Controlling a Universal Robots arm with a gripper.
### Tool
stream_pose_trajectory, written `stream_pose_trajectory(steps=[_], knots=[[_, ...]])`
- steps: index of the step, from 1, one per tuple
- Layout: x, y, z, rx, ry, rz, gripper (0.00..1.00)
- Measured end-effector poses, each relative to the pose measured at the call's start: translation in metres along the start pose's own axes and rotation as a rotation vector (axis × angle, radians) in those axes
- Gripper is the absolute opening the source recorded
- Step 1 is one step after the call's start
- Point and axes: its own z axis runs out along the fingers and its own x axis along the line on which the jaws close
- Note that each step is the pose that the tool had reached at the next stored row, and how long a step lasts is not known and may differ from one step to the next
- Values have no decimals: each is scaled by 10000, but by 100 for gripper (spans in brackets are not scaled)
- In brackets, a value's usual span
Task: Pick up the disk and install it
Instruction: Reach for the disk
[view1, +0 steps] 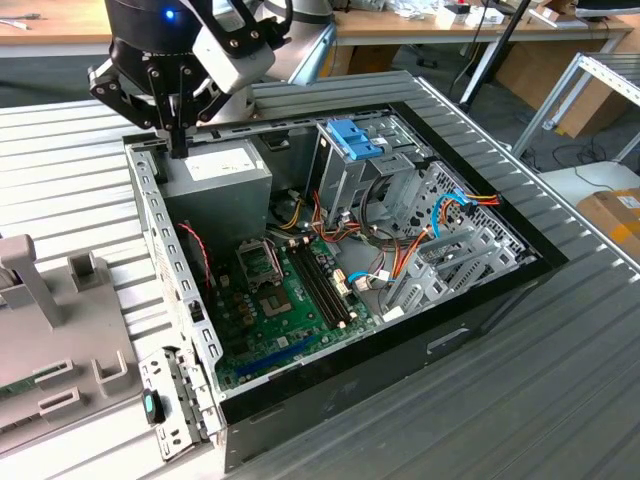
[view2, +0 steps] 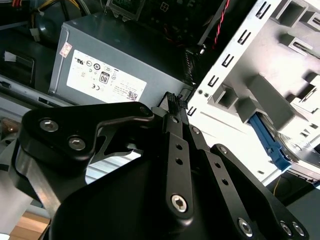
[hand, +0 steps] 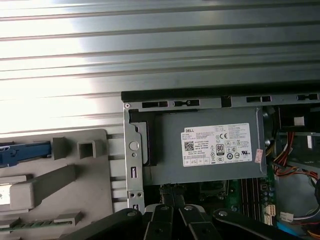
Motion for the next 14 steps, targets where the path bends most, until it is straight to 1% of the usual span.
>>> stream_pose_trajectory(steps=[10,11,12,14], knots=[[7,0,0,0,0,1,11],[21,-2,-1,1,0,1,11],[57,-4,-1,0,0,0,11],[89,-7,-3,0,1,-1,11]])
